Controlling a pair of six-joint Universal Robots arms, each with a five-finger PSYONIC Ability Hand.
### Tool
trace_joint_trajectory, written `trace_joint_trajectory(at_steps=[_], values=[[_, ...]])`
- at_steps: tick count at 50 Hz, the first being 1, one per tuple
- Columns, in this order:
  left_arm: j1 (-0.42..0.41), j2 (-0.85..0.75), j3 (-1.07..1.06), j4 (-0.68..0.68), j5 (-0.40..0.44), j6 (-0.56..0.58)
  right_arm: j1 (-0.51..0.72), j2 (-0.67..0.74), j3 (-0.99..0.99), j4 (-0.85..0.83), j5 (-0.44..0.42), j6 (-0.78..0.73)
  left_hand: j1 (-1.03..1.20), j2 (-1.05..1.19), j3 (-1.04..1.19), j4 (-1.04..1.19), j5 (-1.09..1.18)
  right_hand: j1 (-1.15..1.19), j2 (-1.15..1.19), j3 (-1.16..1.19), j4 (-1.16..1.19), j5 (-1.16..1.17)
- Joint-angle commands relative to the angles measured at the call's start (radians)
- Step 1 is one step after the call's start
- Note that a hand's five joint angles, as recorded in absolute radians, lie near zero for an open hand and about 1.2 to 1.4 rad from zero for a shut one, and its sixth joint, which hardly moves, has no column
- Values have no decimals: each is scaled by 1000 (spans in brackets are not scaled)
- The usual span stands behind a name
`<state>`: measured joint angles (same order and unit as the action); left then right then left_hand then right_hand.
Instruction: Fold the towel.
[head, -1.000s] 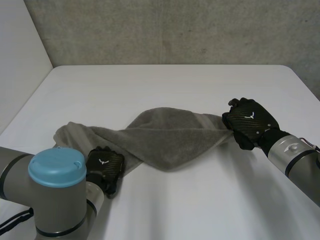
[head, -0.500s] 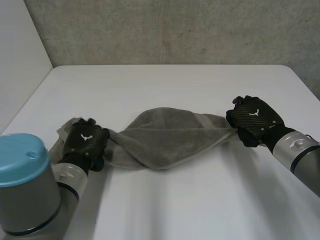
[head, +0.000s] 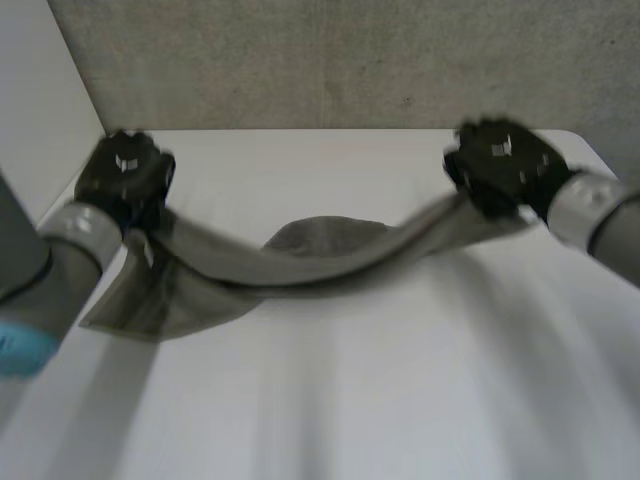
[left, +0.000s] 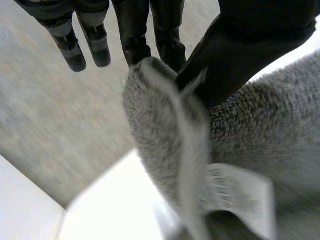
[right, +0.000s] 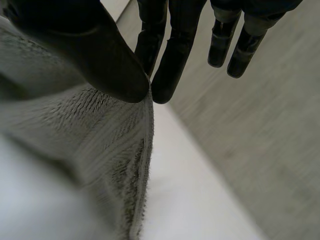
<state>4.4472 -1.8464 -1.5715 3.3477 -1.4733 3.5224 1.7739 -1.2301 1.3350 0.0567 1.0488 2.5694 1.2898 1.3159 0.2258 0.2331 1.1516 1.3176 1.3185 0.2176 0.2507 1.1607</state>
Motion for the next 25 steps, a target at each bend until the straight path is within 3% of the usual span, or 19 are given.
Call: trace_joint_trajectory(at_steps=[1, 6, 12, 18, 25], values=[[3, -152, 452, -7, -5, -8, 82, 52, -343, -193, 140, 162, 106, 80, -51, -59, 70, 79, 78, -43, -76, 61], [7, -78, 545, 13, 2, -32, 84, -32, -437, -316, 232, 293, 106, 80, -51, -59, 70, 79, 78, -43, -76, 61], [33, 100, 382, 154, 21, -126, 70, -80, -381, -327, 224, 339, 106, 80, -51, -59, 70, 79, 78, -43, -76, 61], [99, 170, 171, 233, 91, -140, 62, -170, -156, -327, 122, 322, 106, 80, -51, -59, 70, 79, 78, -43, -76, 61], [155, 294, -198, 268, 255, -132, -30, -282, 195, -321, -1, 218, 106, 80, -51, -59, 70, 79, 78, -43, -76, 61]])
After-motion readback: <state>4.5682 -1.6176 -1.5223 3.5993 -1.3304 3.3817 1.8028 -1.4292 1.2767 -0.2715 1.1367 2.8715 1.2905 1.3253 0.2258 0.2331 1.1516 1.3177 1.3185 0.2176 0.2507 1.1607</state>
